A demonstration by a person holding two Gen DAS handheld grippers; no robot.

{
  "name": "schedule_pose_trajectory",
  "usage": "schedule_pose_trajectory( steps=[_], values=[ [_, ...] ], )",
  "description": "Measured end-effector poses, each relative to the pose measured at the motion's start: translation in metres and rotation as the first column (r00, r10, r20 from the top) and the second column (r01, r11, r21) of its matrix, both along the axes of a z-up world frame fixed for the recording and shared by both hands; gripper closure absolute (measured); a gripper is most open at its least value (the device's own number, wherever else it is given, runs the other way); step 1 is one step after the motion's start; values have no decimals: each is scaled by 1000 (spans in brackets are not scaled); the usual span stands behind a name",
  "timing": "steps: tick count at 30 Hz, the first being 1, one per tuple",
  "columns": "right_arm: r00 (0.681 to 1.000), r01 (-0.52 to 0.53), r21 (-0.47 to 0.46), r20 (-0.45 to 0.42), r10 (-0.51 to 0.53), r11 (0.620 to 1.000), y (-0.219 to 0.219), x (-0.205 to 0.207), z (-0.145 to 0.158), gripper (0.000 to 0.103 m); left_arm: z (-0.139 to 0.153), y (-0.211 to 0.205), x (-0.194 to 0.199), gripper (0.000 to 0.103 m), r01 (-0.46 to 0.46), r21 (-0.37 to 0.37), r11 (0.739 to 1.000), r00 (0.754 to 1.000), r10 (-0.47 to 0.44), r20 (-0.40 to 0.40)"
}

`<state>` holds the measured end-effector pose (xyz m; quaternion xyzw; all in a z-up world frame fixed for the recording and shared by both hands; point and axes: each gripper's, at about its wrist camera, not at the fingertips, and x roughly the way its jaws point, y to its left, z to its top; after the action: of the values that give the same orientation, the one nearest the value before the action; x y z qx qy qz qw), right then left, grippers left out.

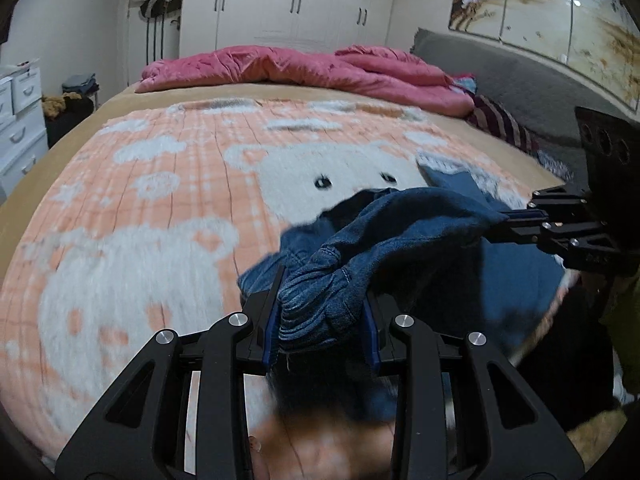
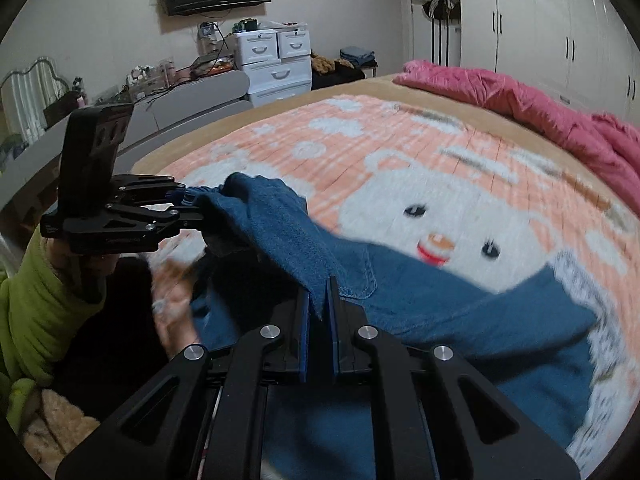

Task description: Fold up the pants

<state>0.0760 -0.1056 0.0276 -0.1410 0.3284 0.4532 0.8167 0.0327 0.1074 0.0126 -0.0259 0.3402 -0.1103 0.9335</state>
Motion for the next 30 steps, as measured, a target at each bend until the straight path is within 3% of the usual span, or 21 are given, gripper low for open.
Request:
schedule_pose_trajectory(
  steps=[10,12,15,19,24,27,30],
  values=[
    [998,1,-90,-59,-6,996,3,-39,-59,96,-22,-14,-18,71,8,121,993,994,5,-110],
    [999,0,-105,-48,-5,995,4,-43,-67,94,-25,-12,-21,69,-5,121,993,991,20,-130],
    [999,3,-91,-47,-8,996,3,-46,-70,93,-24,-7,-31,54,-41,120,992,988,58,-141],
    [998,1,-64,-65,-6,998,1,-50,-72,91,-17,1,-45,54,-58,100,993,986,73,-150],
    [997,-11,-55,-74,7,998,3,-54,-75,88,12,-3,-55,54,-110,70,991,989,116,-90],
    [997,-6,-53,-81,1,999,2,-56,-79,88,26,-14,-50,54,-85,-7,996,994,84,-62],
    [997,-9,-50,-78,6,999,2,-59,-79,86,12,-41,-32,57,-29,27,999,995,31,-98]
  ],
)
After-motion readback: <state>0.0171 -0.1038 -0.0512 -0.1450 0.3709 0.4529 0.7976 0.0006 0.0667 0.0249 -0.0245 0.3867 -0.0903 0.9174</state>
